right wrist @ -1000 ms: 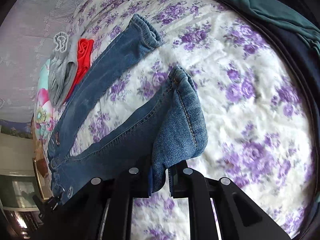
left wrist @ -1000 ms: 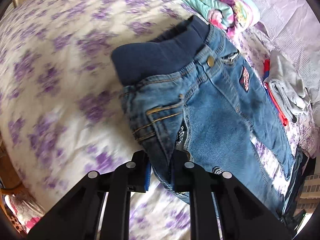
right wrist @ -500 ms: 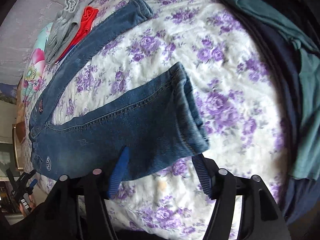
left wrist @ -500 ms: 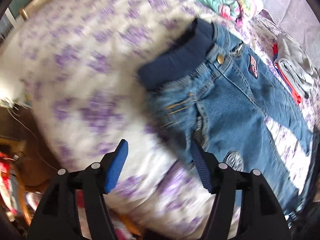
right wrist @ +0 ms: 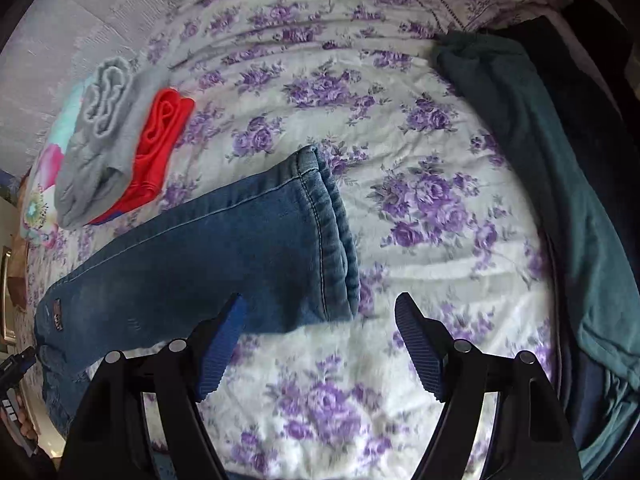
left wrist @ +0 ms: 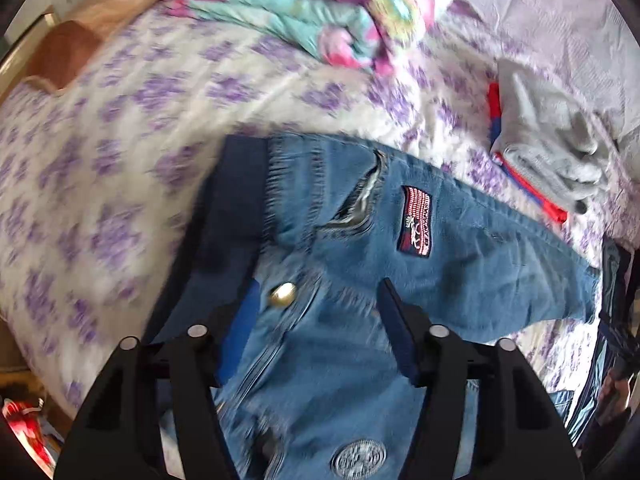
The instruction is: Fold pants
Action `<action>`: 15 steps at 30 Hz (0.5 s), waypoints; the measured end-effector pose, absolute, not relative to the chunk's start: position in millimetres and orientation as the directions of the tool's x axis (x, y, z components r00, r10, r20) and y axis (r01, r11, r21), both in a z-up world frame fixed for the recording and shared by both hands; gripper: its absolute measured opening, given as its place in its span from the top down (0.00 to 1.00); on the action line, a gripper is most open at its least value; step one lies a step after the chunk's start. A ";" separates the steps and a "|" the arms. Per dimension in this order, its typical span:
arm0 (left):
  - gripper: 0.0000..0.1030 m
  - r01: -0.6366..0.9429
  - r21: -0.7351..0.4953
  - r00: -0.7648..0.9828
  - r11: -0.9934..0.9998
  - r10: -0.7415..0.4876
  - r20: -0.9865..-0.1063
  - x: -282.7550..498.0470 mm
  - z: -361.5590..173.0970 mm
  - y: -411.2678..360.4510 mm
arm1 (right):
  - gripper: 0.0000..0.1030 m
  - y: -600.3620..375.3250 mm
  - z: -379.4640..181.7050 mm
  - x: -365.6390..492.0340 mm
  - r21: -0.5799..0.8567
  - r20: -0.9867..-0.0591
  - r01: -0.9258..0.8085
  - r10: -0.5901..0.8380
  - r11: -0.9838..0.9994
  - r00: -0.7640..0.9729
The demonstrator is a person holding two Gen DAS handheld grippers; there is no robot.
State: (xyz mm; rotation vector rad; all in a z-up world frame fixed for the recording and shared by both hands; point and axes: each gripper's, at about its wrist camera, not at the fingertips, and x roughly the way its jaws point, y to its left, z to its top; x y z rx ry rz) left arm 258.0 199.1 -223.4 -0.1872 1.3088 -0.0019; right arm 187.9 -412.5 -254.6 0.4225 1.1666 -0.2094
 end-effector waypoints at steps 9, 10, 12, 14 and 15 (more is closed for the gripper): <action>0.75 -0.005 0.028 0.195 1.000 0.029 -0.980 272.0 -251.1 162.7 | 0.87 -401.0 -252.6 168.5 0.174 -0.944 0.378 0.045 0.909 0.327; 0.78 -0.011 0.022 0.191 1.000 0.024 -0.981 269.4 -253.7 165.3 | 0.87 -401.6 -254.5 161.7 0.170 -0.947 0.391 0.040 0.905 0.320; 0.83 -0.028 0.008 0.191 1.000 0.014 -0.981 269.1 -259.1 173.5 | 0.87 -403.0 -271.6 158.5 0.157 -0.954 0.410 0.031 0.898 0.298; 0.84 -0.049 -0.018 0.187 0.999 -0.009 -0.982 274.0 -263.7 178.6 | 0.84 -400.5 -293.8 163.8 0.134 -0.957 0.401 0.013 0.906 0.289; 0.84 -0.044 -0.017 0.180 0.999 -0.009 -0.984 279.1 -264.2 177.3 | 0.81 -395.9 -293.6 165.7 0.113 -0.947 0.382 -0.017 0.917 0.321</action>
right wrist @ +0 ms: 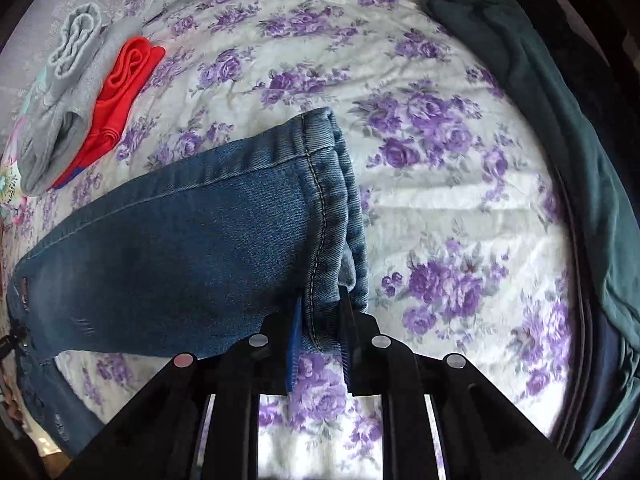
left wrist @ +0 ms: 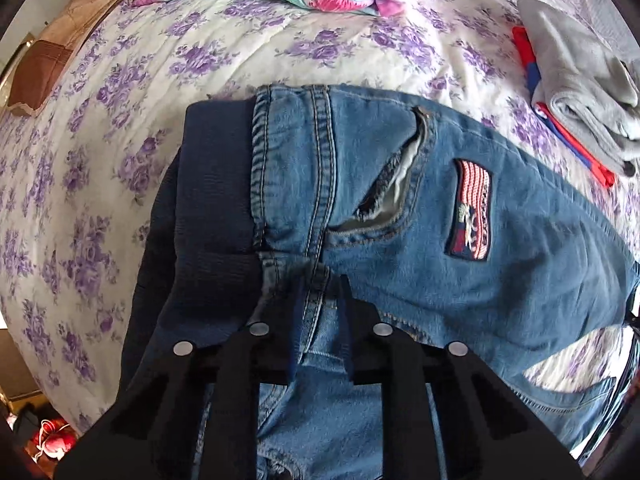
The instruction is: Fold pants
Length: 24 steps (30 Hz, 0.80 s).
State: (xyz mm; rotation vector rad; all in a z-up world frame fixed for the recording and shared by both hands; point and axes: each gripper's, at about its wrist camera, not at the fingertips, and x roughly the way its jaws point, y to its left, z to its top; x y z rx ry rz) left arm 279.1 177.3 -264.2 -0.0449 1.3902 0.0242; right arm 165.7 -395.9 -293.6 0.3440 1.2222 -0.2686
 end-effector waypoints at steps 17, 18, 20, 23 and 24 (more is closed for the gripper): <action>0.08 0.433 -0.171 -0.004 0.885 -0.188 -0.982 403.5 -234.7 192.9 | 0.44 -308.6 -170.6 127.2 0.122 -0.902 0.084 0.075 0.989 0.424; 0.08 0.428 -0.207 -0.031 0.880 -0.214 -0.976 408.1 -241.9 195.1 | 0.44 -301.9 -168.6 130.9 0.116 -0.905 0.065 0.078 0.991 0.419; 0.09 0.398 -0.307 -0.101 0.864 -0.291 -0.951 415.1 -260.2 204.1 | 0.44 -286.7 -166.7 135.5 0.104 -0.909 0.026 0.084 0.994 0.409; 0.38 0.385 -0.367 -0.181 0.847 -0.321 -0.930 413.1 -290.2 205.8 | 0.44 -257.0 -166.0 160.6 0.083 -0.913 -0.096 0.114 0.992 0.392; 0.40 0.401 -0.356 -0.166 0.844 -0.315 -0.934 410.8 -291.0 204.5 | 0.44 -244.2 -166.5 172.3 0.083 -0.915 -0.147 0.134 0.986 0.381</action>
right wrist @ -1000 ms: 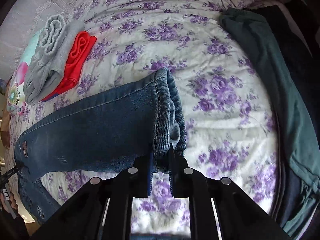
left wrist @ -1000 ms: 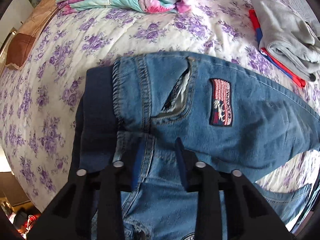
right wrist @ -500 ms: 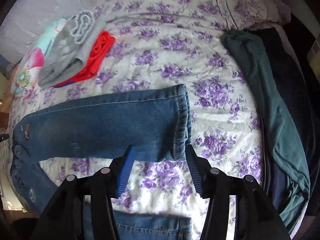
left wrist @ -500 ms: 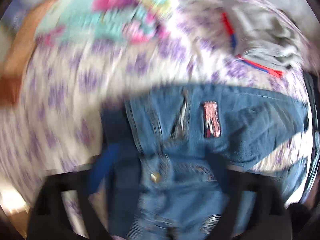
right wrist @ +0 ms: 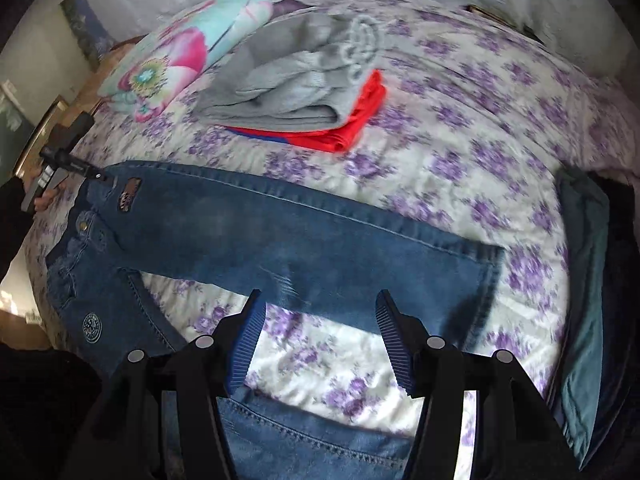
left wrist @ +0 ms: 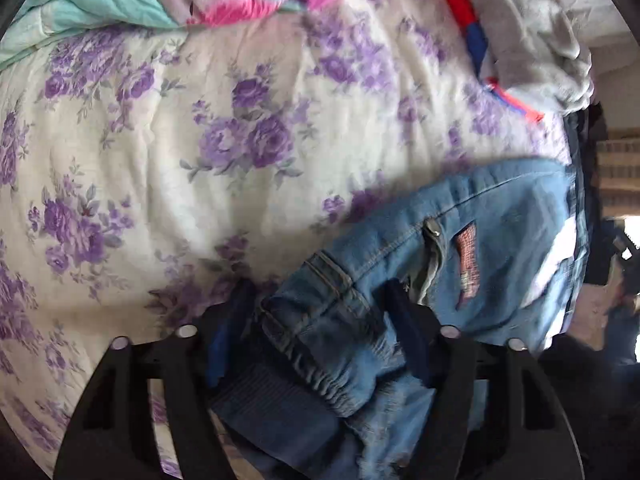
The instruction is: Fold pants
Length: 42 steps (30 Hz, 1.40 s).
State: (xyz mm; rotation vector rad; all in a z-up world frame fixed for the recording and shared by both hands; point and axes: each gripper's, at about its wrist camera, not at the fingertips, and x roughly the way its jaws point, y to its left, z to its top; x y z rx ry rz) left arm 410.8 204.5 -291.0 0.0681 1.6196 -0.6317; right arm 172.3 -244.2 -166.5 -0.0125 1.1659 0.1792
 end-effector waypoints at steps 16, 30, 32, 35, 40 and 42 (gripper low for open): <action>0.70 0.515 -0.329 -0.033 0.792 -0.365 -0.931 379.7 -248.4 199.4 | 0.25 12.4 -237.9 391.9 0.261 -0.931 -0.747 0.365 0.611 -0.027; 0.68 0.446 -0.237 0.004 0.863 -0.267 -0.964 404.7 -272.6 191.8 | 0.90 48.1 -273.9 393.7 0.165 -0.969 -0.730 0.246 0.664 0.004; 0.68 0.433 -0.237 0.004 0.870 -0.265 -0.964 404.8 -271.6 191.3 | 0.90 49.8 -271.9 393.3 0.157 -0.970 -0.721 0.244 0.675 0.017; 0.68 0.487 -0.191 0.039 0.852 -0.240 -0.970 391.8 -247.7 187.9 | 0.90 43.4 -243.7 382.4 0.198 -0.953 -0.707 0.303 0.679 0.025; 0.67 0.552 -0.148 0.099 0.820 -0.241 -0.965 350.4 -188.8 190.2 | 0.90 31.7 -181.1 330.9 0.242 -0.911 -0.716 0.407 0.655 0.064; 0.66 0.580 -0.108 0.127 0.807 -0.220 -0.967 326.6 -174.0 188.8 | 0.90 28.2 -161.6 301.7 0.237 -0.901 -0.731 0.426 0.640 0.080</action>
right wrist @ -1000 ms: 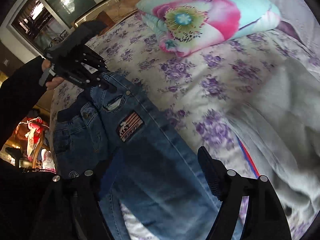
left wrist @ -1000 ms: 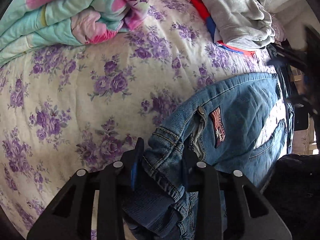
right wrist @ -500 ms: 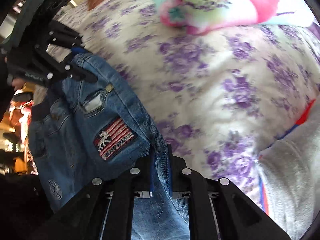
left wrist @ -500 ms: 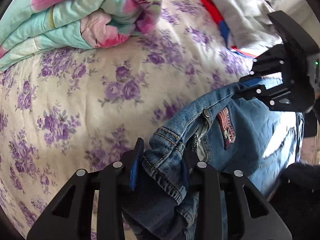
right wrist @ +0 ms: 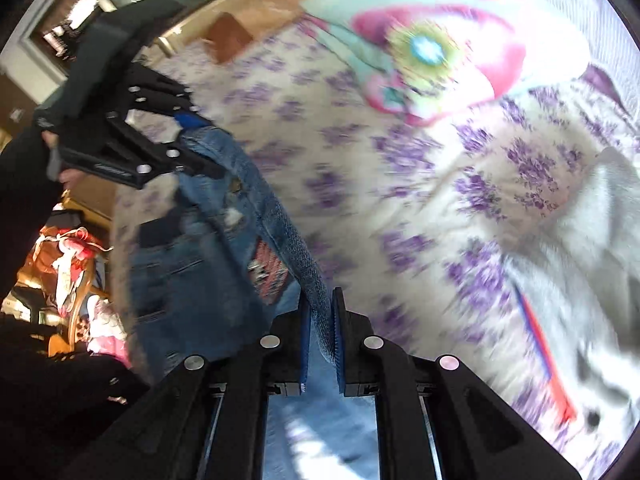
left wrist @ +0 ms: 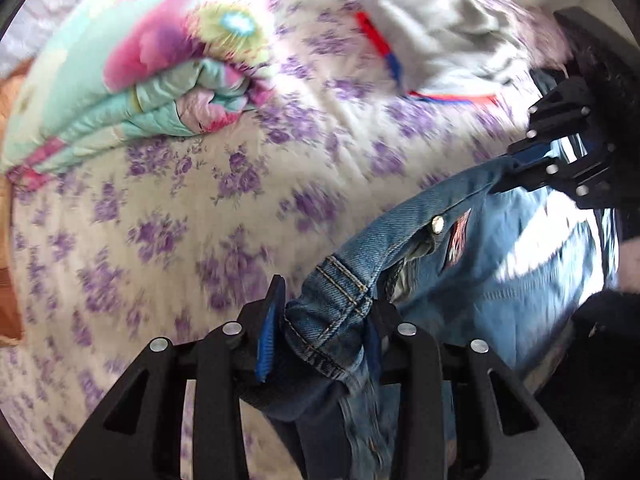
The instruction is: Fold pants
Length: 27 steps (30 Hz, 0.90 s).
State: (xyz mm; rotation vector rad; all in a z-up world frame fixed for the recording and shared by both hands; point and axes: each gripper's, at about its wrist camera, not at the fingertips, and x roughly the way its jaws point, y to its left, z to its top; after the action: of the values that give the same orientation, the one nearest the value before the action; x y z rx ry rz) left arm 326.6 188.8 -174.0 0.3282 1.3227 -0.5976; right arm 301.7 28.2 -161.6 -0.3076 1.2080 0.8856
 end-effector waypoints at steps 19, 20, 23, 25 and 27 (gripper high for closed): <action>0.62 0.600 -0.002 0.069 0.800 -0.054 -0.996 163.7 -252.0 223.8 | 0.92 67.2 -224.2 120.4 0.337 -0.903 -0.693 0.428 0.637 -0.046; 0.59 0.603 -0.006 0.065 0.798 -0.057 -0.996 163.6 -254.7 223.1 | 0.93 69.1 -234.2 120.5 0.332 -0.912 -0.676 0.408 0.658 -0.051; 0.24 0.642 -0.036 0.048 0.766 -0.087 -0.995 154.1 -250.1 218.7 | 0.93 67.7 -263.2 124.6 0.351 -0.920 -0.608 0.384 0.713 -0.081; 0.16 0.659 -0.007 0.054 0.752 -0.057 -0.997 143.0 -244.5 222.5 | 0.93 65.1 -268.5 128.9 0.374 -0.912 -0.574 0.402 0.729 -0.084; 0.16 0.654 -0.006 0.044 0.757 -0.046 -0.998 133.9 -237.8 233.6 | 0.93 61.5 -269.3 130.5 0.394 -0.905 -0.547 0.416 0.738 -0.091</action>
State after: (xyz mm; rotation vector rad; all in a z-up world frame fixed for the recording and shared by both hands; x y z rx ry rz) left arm 133.9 233.6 -237.8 0.5304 1.4404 -0.5746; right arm 130.5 61.5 -269.3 -0.1143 1.4545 0.8066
